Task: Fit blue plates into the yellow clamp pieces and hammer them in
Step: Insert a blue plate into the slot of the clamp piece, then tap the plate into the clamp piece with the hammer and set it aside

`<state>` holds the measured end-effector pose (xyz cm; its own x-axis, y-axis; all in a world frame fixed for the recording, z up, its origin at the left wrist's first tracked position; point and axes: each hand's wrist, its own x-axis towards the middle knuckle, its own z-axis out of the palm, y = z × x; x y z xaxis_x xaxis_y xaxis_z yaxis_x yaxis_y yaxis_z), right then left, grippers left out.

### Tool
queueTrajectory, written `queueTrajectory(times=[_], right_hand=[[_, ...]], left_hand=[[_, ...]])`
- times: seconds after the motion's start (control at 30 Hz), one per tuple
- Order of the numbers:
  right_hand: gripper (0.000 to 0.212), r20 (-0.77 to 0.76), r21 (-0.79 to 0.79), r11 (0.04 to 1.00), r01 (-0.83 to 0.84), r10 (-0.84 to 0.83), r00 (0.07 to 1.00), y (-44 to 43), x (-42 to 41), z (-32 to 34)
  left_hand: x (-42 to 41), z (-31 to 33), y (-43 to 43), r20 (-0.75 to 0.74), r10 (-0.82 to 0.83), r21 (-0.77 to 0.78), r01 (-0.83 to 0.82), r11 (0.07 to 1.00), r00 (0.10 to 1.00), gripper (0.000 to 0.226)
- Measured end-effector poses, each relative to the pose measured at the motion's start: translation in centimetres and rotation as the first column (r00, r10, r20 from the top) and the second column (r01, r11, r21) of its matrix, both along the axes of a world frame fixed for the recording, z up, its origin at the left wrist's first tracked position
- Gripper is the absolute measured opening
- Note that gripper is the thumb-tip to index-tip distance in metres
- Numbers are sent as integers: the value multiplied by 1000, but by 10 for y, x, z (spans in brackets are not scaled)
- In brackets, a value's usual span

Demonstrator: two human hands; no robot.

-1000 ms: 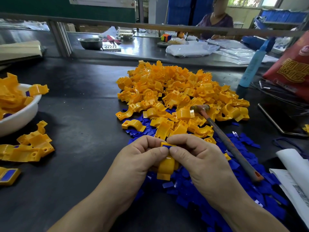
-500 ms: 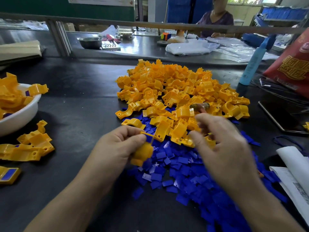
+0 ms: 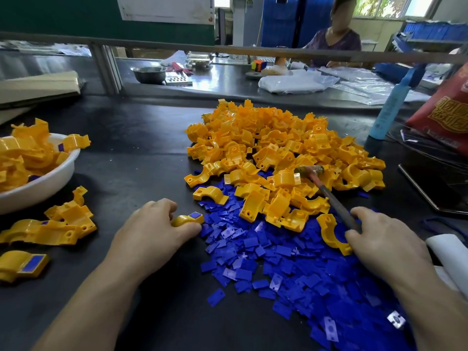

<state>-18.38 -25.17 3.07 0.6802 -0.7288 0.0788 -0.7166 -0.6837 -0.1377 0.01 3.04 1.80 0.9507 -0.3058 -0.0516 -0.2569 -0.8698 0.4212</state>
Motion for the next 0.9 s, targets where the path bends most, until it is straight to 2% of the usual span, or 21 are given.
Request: queueTrajectory(times=[0.03,0.1,0.17,0.3,0.4,0.47,0.53,0.63,0.77,0.9], right_hand=[[38,19,-22,1000,-4,4,1000,1,0,0],[35,82,-65,998,-25,30,996,3,-1,4],[29,177,-43,997,-65,72,982,7,-1,9],[23,460,138,962,-237,149,875,32,1,20],[20,597,395,830,-394,94,796,55,3,27],[20,617,489,732,-474,94,782,67,4,30],[24,608,506,692,-515,137,782,75,6,29],[23,577,499,683,-533,198,793,82,8,24],[23,539,496,663,-560,271,798,85,8,24],[24,444,505,646,-572,374,814,87,8,26]], left_hand=[[-1,2,1,24,6,55,-7,998,1000,72],[-6,4,-2,82,-12,120,2,993,997,60],[-12,3,-6,120,-44,141,27,990,992,49],[-15,-3,-11,175,-63,142,39,989,982,41],[-8,-4,-6,194,-47,131,21,991,980,39],[-1,-3,1,199,-18,126,-7,992,980,41],[6,-2,8,186,8,134,-34,990,982,42],[9,-3,10,151,6,134,-26,991,989,39],[0,-7,1,128,-111,108,98,989,986,34],[-1,-6,0,111,-134,73,126,989,985,33]])
